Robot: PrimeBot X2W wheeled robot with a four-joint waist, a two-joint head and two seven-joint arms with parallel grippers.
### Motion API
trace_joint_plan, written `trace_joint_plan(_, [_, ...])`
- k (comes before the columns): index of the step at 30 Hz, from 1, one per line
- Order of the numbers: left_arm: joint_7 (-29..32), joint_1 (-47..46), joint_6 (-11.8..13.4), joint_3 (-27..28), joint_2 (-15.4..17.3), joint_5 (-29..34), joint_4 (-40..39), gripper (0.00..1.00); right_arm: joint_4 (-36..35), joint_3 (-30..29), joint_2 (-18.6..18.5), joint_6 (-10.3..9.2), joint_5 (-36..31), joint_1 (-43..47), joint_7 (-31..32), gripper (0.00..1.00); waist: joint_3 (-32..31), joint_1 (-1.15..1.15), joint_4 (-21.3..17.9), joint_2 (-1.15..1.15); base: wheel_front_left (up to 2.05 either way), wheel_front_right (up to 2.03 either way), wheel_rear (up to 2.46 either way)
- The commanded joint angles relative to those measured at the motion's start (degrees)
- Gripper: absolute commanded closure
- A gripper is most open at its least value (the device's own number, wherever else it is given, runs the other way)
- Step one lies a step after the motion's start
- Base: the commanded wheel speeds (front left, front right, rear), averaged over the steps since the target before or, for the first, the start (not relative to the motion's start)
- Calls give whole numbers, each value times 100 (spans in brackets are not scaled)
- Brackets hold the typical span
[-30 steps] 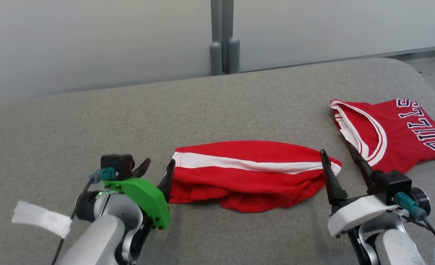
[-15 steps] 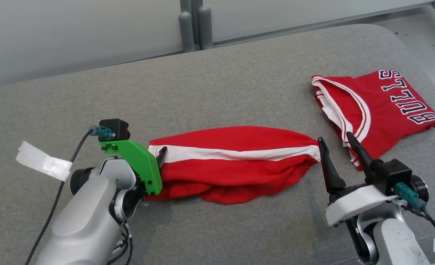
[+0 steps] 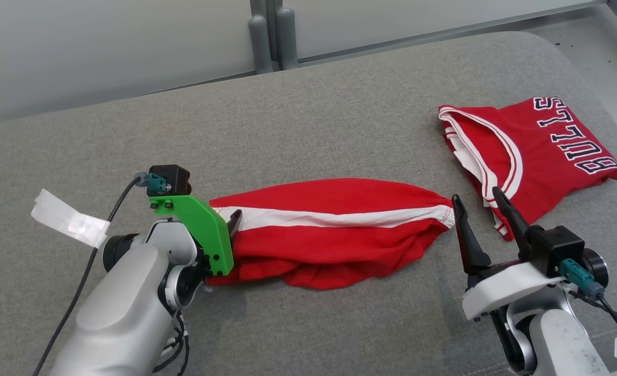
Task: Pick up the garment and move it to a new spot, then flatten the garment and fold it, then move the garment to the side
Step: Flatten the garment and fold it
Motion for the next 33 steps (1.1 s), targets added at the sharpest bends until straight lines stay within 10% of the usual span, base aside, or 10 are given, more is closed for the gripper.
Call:
trace_joint_plan(1, [43, -63, 40, -27, 66, 63, -38, 0, 10, -9, -7, 0, 0, -42, -33, 0, -10, 0, 4, 23, 0, 0, 0])
trace_joint_plan(23, [204, 286, 219, 92, 24, -305, -306, 24, 73, 69, -6, -1, 0, -24, -56, 0, -68, 0, -91, 23, 0, 0, 0])
trace_joint_plan(27, [101, 275, 270, 137, -31, -325, -131, 36, 81, 100, -6, 0, -4, -56, -51, 0, -73, 0, -141, 23, 0, 0, 0])
trace_joint_plan(33, [-190, 157, 279, 197, -82, -279, 153, 82, 86, 101, -6, 0, -27, -69, -70, 0, -78, 0, -203, 23, 0, 0, 0])
